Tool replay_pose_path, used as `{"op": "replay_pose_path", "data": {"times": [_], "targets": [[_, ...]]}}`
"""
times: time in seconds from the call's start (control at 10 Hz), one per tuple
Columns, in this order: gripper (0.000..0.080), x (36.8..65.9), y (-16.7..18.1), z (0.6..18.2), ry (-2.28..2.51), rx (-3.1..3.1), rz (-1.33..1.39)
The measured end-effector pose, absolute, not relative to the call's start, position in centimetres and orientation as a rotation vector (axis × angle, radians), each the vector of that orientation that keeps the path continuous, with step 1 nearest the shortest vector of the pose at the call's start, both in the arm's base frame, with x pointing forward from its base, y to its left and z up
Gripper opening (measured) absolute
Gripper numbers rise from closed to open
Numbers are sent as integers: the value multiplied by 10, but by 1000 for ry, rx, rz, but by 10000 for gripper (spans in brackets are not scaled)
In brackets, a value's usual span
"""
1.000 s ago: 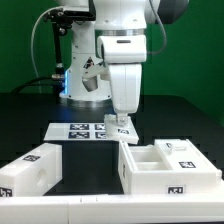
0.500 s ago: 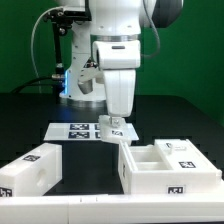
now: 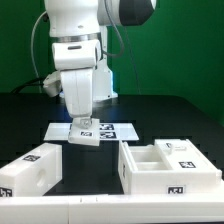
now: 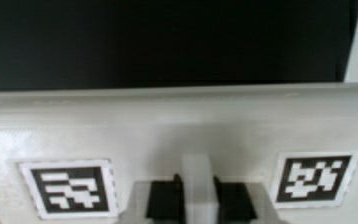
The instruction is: Assemble cabinet
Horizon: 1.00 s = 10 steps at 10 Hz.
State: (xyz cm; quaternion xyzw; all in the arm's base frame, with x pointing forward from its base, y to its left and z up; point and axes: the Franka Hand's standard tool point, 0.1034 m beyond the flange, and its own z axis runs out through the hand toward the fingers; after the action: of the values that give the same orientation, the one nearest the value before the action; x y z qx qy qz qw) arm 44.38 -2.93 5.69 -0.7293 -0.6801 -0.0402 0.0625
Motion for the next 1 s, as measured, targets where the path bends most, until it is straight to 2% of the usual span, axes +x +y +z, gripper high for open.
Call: {"op": "replay_pose_path", "data": {"times": [0.3,0.6,0.7,0.9,1.0], "targets": [[66,445,-19,60,-2068,-2217,-205],[66,441,-25,57,-2060,-2225,-165],[66,441,-18,56,-2027,-2256,-154],[66,436,23,55,-2005,-2219,-141],[66,436,33,57,-1976,-2240,-143]]}}
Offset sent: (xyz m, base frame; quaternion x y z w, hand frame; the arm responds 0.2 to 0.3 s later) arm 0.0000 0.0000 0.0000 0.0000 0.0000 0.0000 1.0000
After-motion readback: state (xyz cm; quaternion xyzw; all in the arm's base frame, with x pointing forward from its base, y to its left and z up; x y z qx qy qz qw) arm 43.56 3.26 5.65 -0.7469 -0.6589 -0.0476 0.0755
